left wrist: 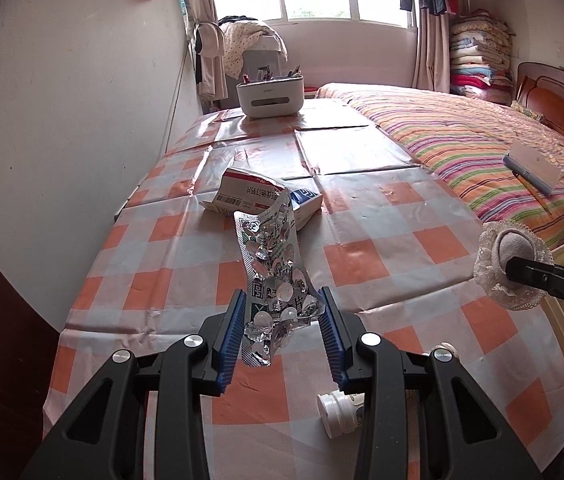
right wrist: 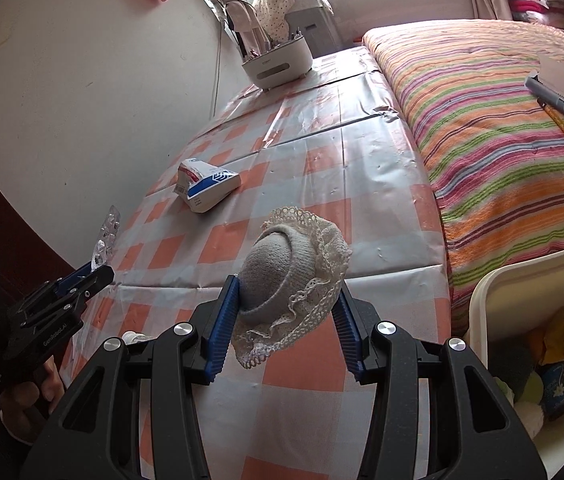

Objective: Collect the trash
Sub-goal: 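Carry the blister pack and lace item over to the cream bin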

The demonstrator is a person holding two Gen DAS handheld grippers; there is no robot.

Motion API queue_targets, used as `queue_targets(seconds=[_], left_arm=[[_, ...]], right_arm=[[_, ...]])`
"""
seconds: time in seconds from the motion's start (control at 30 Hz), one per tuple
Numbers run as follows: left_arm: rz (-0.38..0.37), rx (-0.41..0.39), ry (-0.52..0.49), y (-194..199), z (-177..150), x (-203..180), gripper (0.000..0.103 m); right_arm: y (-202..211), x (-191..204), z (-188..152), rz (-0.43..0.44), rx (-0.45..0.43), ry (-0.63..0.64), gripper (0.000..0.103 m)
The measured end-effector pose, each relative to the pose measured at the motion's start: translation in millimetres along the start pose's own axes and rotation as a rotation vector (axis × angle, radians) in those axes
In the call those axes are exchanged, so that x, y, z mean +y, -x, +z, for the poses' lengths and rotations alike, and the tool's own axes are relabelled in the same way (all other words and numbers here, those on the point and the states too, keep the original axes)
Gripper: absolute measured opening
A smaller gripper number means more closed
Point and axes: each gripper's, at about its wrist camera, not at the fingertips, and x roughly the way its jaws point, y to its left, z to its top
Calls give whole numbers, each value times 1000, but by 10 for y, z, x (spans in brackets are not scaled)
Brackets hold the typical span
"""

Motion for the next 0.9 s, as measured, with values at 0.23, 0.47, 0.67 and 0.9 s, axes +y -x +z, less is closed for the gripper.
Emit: queue_targets(seconds=[0.23, 0.47, 0.67, 0.9], left_arm=[[-17, -44, 1, 184, 35, -139, 36], [-62, -87, -20, 431, 161, -439, 36], [-124, -109, -66, 594, 226, -821, 36], [-196, -105, -96, 660, 229, -1172, 36]], right_arm=[[156, -97, 3, -12, -43, -21, 45], [408, -202, -18, -14, -119, -46, 45], [589, -343, -59, -11, -161, -84, 45], [819, -551, -99, -55, -225, -127, 45]])
